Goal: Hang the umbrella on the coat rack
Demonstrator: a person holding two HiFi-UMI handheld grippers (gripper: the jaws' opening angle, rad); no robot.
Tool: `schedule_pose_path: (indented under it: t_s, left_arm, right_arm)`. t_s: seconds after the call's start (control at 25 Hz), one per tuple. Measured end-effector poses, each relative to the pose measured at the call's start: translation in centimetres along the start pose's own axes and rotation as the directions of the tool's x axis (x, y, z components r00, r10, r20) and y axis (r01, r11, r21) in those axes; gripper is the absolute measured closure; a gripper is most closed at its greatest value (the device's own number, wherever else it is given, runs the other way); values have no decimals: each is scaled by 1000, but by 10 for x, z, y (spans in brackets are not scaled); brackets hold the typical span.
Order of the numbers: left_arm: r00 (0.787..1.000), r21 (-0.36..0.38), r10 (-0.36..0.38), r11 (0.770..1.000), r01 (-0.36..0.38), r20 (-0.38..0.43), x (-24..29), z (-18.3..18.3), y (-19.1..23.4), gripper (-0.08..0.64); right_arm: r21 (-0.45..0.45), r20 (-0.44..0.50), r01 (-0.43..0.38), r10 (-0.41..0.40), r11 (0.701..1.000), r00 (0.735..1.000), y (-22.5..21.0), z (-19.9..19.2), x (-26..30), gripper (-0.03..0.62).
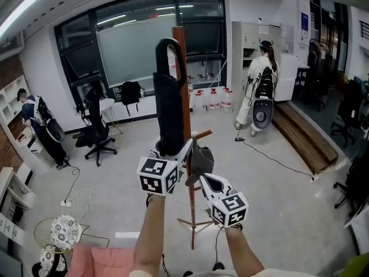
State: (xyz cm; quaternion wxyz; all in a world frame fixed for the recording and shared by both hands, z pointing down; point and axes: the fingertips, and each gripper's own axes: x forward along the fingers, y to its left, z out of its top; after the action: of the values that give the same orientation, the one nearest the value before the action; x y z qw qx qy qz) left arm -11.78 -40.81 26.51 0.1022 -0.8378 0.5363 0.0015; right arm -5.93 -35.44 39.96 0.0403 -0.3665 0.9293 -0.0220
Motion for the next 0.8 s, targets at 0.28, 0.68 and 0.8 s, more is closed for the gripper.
schedule_pose_path:
  t_s: [0.28,0.68,0.8]
  left_arm:
    - [1000,-4,14,1000,-14,-15,12,5,11,281]
    - [999,-34,10,999,-12,-41,22,-4,16,281]
    - [998,-30,16,999,-18,-57,22,-9,20,281]
  right_arm:
    - [-3,2,14,-14,1000,1000,-7,1,-5,589]
    - [13,1,3,-3,1000,1000,-6,-1,-6,589]
    - [13,-1,5,-5,1000,1000,-4,-2,-8,588]
